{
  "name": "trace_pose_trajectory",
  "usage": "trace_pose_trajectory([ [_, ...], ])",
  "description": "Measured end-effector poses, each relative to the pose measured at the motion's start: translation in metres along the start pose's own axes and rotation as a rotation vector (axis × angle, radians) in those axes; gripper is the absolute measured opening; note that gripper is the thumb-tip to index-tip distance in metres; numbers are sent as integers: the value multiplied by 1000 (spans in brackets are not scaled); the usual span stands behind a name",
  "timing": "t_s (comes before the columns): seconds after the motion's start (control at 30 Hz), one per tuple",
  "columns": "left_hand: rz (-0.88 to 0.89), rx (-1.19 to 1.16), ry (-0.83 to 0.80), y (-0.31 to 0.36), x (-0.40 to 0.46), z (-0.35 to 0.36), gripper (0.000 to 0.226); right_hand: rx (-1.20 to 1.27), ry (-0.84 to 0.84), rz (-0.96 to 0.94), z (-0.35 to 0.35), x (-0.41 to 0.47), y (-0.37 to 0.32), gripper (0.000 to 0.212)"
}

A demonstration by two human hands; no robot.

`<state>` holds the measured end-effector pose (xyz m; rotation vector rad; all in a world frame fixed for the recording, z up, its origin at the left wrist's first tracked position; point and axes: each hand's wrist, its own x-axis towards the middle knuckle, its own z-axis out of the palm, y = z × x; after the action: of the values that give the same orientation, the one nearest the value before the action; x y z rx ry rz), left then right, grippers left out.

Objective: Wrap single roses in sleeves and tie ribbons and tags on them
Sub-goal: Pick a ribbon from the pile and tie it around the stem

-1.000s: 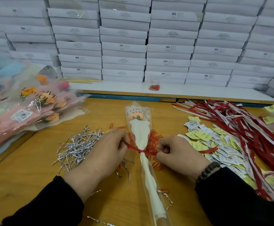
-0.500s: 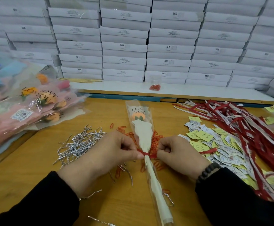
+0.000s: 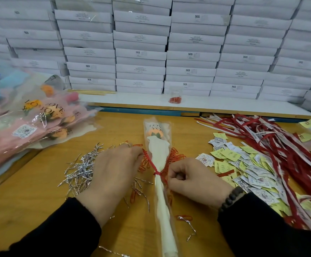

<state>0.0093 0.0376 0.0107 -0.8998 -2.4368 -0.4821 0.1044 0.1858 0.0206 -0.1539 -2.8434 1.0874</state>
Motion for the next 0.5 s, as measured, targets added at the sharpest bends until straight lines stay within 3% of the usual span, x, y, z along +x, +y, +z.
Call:
trace_pose_trajectory([
  [0.17, -29, -140, 119, 7, 0, 5, 5, 24, -44, -68, 6, -1, -4, 24],
  [0.33, -138, -185, 45, 5, -1, 5, 23, -65, -60, -117, 10, -2, -6, 13],
  [0.4, -188, -455, -31, 8, -1, 6, 32, -120, -45, -121, 11, -1, -5, 12],
  [0.5, -302, -934, -109, 14, 3, 8, 25, -170, -27, -122, 13, 0, -3, 12],
])
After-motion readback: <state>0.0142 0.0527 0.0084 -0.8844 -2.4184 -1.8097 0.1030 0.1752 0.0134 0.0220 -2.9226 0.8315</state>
